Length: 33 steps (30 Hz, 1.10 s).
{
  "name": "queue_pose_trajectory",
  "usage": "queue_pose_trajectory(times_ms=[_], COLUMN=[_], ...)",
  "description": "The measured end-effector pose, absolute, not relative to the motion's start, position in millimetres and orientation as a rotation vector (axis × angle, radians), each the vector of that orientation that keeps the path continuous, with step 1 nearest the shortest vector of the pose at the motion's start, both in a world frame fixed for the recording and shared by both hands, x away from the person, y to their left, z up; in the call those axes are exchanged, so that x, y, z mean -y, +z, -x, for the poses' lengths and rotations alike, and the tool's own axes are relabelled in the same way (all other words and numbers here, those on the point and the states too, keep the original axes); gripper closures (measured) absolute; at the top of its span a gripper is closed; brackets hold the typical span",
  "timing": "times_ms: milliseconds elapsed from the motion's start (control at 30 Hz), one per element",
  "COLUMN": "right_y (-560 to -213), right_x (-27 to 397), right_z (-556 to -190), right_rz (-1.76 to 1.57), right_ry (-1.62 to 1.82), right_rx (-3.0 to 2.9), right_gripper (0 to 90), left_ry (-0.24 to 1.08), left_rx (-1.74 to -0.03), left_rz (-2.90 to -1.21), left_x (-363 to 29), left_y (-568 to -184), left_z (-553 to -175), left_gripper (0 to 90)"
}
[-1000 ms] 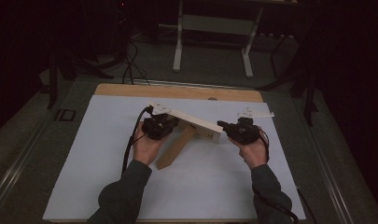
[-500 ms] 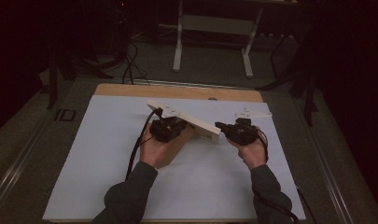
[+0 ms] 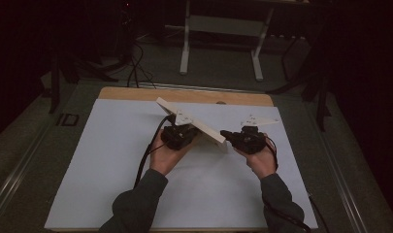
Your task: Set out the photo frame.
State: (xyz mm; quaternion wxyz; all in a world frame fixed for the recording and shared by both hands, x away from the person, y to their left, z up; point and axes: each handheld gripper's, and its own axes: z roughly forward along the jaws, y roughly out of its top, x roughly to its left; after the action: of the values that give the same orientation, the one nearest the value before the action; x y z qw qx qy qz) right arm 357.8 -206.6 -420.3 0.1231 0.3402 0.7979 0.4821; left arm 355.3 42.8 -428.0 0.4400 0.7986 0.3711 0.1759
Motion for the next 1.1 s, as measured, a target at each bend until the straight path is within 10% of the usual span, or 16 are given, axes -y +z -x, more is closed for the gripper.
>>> queue_pose_trajectory(times_ms=[1100], right_y=[-414], right_x=[175], right_z=[-336], right_rz=[-0.741], right_ry=[1.366], right_rx=[-2.485], right_gripper=[90.0], left_ry=[0.347], left_rx=[-0.864], left_rz=[-1.99], left_x=[-50], left_y=[-429], left_z=[-370], left_gripper=[90.0])
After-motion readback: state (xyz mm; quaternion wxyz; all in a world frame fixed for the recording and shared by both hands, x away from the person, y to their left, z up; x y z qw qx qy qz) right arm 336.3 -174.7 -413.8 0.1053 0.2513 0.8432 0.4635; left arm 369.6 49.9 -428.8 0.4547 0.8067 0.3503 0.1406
